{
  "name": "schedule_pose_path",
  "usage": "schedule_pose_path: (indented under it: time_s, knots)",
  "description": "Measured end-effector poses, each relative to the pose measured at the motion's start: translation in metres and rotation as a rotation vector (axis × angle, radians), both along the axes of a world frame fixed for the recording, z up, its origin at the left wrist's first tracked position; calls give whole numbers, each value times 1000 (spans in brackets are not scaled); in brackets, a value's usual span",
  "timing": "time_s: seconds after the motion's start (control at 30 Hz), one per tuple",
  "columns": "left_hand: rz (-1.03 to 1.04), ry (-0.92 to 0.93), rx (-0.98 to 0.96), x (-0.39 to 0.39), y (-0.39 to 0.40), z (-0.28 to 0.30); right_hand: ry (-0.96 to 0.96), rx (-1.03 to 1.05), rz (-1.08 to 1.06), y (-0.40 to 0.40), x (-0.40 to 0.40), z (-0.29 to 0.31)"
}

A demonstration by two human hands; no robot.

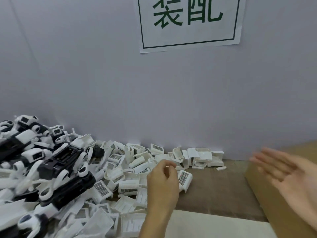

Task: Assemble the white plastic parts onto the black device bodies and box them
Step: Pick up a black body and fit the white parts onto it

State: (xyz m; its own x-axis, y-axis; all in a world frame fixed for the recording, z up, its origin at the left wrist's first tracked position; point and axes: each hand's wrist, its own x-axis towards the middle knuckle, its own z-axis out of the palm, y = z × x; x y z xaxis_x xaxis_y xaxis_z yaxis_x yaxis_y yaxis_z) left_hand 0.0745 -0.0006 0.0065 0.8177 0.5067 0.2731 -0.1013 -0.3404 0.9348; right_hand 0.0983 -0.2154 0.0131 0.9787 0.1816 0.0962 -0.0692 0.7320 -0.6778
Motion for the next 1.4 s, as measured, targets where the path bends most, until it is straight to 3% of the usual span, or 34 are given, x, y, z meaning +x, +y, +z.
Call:
schedule_pose_path:
  time_s: [0.03,0.1,0.2,0.27,0.37,0.43,0.5,0.63,0.73,0.8,0.87,0.97,1.17,1.3,1.4]
  knots:
    - [1,18,110,0,6,10,-46,-262,-5,-6,8,15]
    - [23,118,403,-1,26,35,76,-589,-37,29,-4,-13]
    - [187,321,859,0,69,76,12,-883,102,64,-14,-36]
    - [382,578,1046,6,103,96,-69,-962,105,69,-12,-42]
    - [540,989,920,11,157,117,-66,-947,66,64,-10,-41]
    - [466,1129,839,10,186,119,-42,-939,36,61,-7,-42]
    - [400,1222,882,7,198,113,-49,-955,41,62,-7,-44]
    - [478,1051,1012,5,196,102,-48,-969,28,65,-6,-42]
    - [551,711,1088,4,160,112,-62,-981,27,68,-6,-43]
    - [495,438,1099,5,123,119,-86,-977,16,71,-9,-41]
    - [321,233,905,5,79,117,-125,-931,-12,74,-12,-39]
    - [74,134,440,7,19,83,-217,-879,-108,81,-19,-35]
    - [-23,49,-106,7,-30,6,-356,-913,18,75,-18,-35]
    - [-120,20,-294,5,-26,-7,-377,-923,-23,79,-13,-37]
    - [-149,-1,-359,7,-23,-9,-253,-911,-176,74,-6,-41]
